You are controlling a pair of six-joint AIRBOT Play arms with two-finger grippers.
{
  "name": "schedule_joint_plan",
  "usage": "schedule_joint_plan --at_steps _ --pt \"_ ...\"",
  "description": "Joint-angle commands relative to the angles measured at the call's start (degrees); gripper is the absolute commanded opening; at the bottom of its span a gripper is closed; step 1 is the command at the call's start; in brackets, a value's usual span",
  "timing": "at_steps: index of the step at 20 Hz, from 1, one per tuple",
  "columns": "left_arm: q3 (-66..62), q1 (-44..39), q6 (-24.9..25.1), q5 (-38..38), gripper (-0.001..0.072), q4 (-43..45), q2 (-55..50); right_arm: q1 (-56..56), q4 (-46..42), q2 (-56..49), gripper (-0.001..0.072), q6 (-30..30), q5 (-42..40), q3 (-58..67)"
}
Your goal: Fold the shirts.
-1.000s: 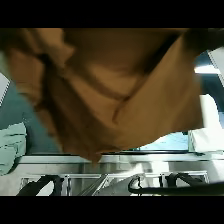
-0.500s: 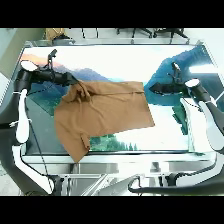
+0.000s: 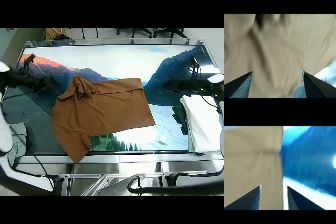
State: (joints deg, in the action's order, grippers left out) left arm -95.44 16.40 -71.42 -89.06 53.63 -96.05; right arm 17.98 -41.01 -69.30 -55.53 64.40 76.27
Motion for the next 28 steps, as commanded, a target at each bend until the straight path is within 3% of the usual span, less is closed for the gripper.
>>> schedule_joint_plan --at_steps 1,5,8,13,16,19,21,24,26,28 --pt "22.16 6.64 0.70 0.61 0.0684 6.34 11.76 4.57 -1.90 3.56 0.0384 -1.16 6.21 -7.61" --pt "44.61 14.36 2.47 11.13 0.0684 8.20 18.86 4.79 -1.86 3.26 0.0384 0.24 4.35 -14.49" --pt "51.71 16.79 2.40 17.88 0.0684 6.95 19.56 4.68 -1.64 2.71 0.0384 0.42 3.76 -14.62" --pt "54.36 13.40 5.75 28.41 0.0684 -2.58 14.84 4.66 -1.68 2.71 0.0384 1.09 2.71 -14.62" --pt "50.51 9.92 6.99 26.32 0.0682 -5.64 8.50 4.68 -1.90 2.67 0.0384 1.16 2.67 -14.62" --pt "46.25 6.97 7.45 22.36 0.0321 -5.57 3.69 4.70 -2.54 2.23 0.0384 1.53 3.45 -14.64" --pt "43.47 6.49 8.00 18.69 0.0013 -5.14 2.25 4.70 -5.40 1.84 0.0384 0.63 4.26 -14.64" --pt "41.75 7.32 8.00 16.63 0.0013 -5.07 3.15 4.63 -8.85 0.59 0.0398 -0.90 5.11 -15.52" --pt "41.75 8.74 7.98 16.74 0.0013 -5.14 4.68 4.00 -8.70 -1.05 0.0506 -0.87 5.07 -16.85" --pt "41.75 9.77 7.98 16.70 0.0013 -5.14 5.79 1.62 -8.68 -3.65 0.0504 -0.87 5.09 -17.42"
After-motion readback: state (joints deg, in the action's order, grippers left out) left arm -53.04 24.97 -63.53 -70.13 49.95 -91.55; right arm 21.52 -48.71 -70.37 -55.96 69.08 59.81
